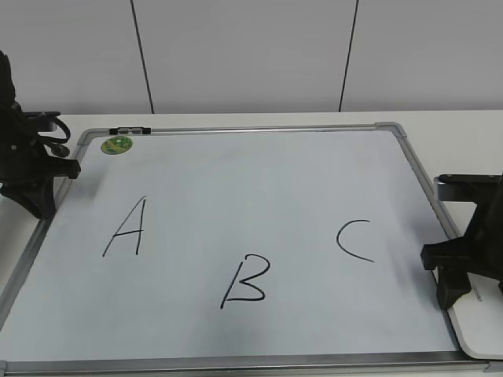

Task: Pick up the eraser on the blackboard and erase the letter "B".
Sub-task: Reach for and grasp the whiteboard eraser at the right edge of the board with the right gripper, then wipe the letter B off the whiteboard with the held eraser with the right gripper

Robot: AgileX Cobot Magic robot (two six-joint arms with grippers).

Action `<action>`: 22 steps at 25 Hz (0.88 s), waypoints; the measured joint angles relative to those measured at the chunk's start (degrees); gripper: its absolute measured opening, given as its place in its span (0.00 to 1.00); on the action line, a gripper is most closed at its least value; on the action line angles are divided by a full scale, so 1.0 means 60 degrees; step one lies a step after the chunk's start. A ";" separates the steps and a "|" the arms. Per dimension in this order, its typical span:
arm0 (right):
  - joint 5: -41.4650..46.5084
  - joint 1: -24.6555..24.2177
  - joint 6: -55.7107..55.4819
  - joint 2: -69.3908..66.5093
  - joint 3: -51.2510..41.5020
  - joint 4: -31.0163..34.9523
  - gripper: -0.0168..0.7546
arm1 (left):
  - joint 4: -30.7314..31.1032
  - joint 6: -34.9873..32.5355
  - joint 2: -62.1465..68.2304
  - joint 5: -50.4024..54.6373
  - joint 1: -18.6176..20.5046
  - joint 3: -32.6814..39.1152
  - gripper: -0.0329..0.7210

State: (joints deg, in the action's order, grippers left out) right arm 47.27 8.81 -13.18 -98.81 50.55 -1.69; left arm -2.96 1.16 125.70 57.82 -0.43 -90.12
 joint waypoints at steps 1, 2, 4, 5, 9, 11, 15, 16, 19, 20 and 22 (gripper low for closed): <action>0.0000 0.0000 0.0000 0.0000 0.0000 0.0000 0.71 | 0.0000 0.0000 0.0000 0.0000 0.0000 0.0000 0.10; 0.0000 0.0000 0.0000 0.0000 0.0000 0.0000 0.71 | 0.0000 0.0000 0.0000 0.0000 0.0000 0.0000 0.10; 0.0000 0.0000 0.0000 0.0000 0.0000 0.0000 0.71 | 0.0000 0.0000 0.0000 0.0000 0.0000 0.0000 0.10; -0.0011 0.0000 0.0000 0.0000 0.0000 0.0000 0.71 | 0.0000 0.0000 0.0000 0.0000 0.0000 0.0000 0.10; -0.0011 0.0000 0.0000 0.0000 0.0015 0.0000 0.71 | -0.0022 0.0000 0.0000 0.0000 0.0000 0.0000 0.10; 0.0288 0.0000 0.0000 -0.0006 0.0179 0.0000 0.71 | -0.0022 0.0000 0.0000 0.0000 0.0000 0.0000 0.10; 0.1370 0.0084 0.0186 -0.0022 0.1033 0.0017 0.70 | -0.0022 0.0000 0.0000 0.0000 0.0000 0.0000 0.11; 0.1616 0.0181 0.0213 -0.0022 0.1322 0.0017 0.70 | -0.0028 0.0000 0.0000 0.0000 0.0000 0.0000 0.11; 0.2217 0.0487 0.0296 -0.0118 0.2149 0.0017 0.70 | -0.0043 0.0000 0.0000 0.0000 0.0000 0.0000 0.11; 0.2354 0.0610 0.0324 -0.0198 0.2423 0.0017 0.70 | -0.0043 0.0000 0.0000 0.0000 0.0000 0.0000 0.11; 0.2673 0.0820 0.0399 -0.0356 0.2864 0.0017 0.70 | -0.0050 0.0000 0.0000 0.0000 0.0000 0.0000 0.11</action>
State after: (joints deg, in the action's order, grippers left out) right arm 63.30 13.73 -10.78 -100.95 67.74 -1.59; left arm -3.26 1.16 125.70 57.82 -0.43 -90.12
